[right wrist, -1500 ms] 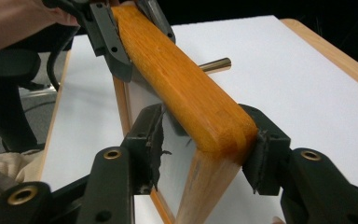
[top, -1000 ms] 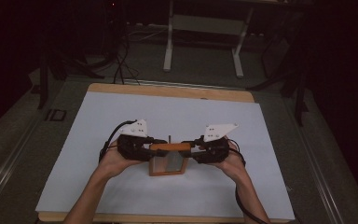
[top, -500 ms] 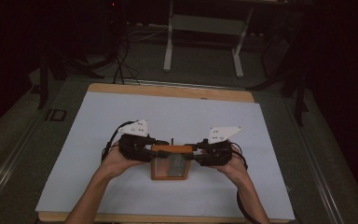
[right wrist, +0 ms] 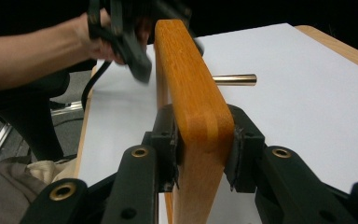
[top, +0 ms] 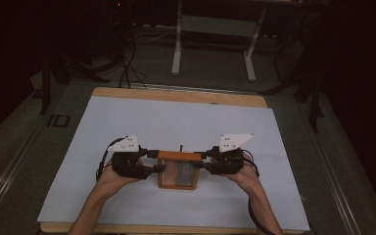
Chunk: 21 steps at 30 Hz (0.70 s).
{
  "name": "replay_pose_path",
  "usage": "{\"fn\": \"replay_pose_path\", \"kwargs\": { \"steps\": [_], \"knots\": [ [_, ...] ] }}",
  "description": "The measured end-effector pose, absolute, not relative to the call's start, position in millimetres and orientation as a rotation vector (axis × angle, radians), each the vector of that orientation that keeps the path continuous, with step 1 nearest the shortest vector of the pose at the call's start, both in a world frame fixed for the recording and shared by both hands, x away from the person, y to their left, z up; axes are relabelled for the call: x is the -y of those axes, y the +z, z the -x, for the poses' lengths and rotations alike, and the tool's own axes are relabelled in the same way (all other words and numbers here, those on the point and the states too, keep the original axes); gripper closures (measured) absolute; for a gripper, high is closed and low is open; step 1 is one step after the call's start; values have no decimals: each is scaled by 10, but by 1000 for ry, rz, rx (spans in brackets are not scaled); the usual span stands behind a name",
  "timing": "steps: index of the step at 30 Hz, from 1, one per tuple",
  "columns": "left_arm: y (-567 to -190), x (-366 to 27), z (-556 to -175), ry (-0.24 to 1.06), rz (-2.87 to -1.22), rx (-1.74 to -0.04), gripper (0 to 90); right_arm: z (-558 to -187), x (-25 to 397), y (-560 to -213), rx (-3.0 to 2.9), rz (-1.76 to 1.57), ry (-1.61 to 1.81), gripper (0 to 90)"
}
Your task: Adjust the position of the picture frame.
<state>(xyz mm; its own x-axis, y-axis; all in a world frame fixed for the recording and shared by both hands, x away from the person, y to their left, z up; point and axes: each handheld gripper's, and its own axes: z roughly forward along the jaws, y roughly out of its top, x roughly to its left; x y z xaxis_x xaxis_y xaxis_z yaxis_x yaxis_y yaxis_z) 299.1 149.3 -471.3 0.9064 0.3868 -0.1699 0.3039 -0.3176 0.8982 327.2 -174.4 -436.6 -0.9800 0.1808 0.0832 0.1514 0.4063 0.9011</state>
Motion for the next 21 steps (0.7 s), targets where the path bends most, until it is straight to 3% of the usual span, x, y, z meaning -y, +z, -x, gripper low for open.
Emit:
{"fn": "replay_pose_path", "kwargs": {
  "steps": [6,21],
  "knots": [
    [-4911,-1391,-2956,161,-1983,-502,634,-3298,1760,-4392,-2596,-337,1693,682],
    [-4930,-1427,-2994,158,-1983,-466,669,-3320,1733,-4541,-2597,-461,1662,601]
  ]
}}
